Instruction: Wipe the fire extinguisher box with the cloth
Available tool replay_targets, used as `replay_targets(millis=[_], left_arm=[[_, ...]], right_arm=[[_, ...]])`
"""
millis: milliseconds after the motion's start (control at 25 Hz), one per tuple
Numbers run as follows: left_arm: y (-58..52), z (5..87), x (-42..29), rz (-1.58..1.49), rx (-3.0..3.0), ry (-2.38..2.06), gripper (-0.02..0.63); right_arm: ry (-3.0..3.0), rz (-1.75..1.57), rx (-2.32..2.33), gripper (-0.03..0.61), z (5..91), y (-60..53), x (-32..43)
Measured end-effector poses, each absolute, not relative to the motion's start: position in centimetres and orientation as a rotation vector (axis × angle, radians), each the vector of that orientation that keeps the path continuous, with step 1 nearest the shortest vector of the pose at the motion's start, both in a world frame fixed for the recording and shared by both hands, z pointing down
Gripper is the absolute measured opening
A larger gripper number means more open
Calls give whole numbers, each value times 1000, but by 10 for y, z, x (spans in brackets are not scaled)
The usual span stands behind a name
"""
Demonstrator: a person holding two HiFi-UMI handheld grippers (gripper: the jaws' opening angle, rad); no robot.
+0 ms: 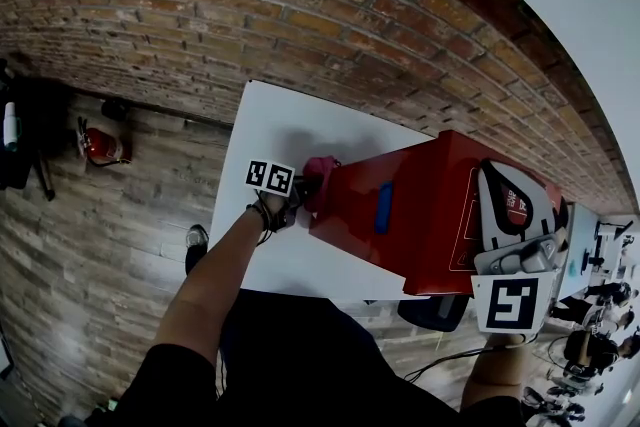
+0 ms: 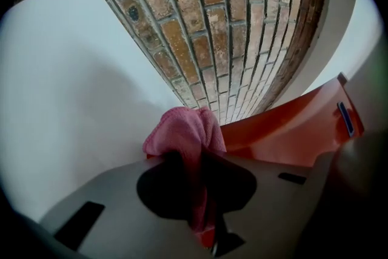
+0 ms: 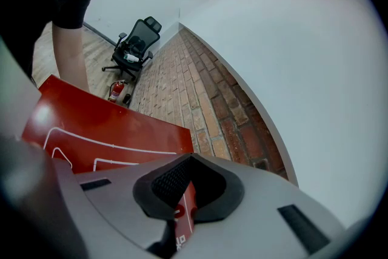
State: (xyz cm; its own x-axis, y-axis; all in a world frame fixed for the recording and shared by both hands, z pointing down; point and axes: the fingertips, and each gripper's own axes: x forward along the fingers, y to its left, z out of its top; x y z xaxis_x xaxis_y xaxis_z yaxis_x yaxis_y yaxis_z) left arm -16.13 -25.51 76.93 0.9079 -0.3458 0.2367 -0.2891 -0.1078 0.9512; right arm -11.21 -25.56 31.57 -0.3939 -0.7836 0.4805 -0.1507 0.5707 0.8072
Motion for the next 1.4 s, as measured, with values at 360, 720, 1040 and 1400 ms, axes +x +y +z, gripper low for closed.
replay_targets(millis=[360, 720, 1040, 1400], left_arm=[[-250, 797, -161, -15, 1682, -504, 75], [-249, 817, -161, 44, 1678, -522, 75], [-244, 832, -160, 105, 1676, -547, 75], [-239, 840, -159, 143, 1649, -576, 75]], right_arm=[[-1874, -849, 756, 18, 316, -257, -112], [-1891, -849, 768, 18, 316, -258, -113], [-1866, -834, 768, 17, 317, -259, -111], [-1875, -841, 764, 17, 316, -259, -112]])
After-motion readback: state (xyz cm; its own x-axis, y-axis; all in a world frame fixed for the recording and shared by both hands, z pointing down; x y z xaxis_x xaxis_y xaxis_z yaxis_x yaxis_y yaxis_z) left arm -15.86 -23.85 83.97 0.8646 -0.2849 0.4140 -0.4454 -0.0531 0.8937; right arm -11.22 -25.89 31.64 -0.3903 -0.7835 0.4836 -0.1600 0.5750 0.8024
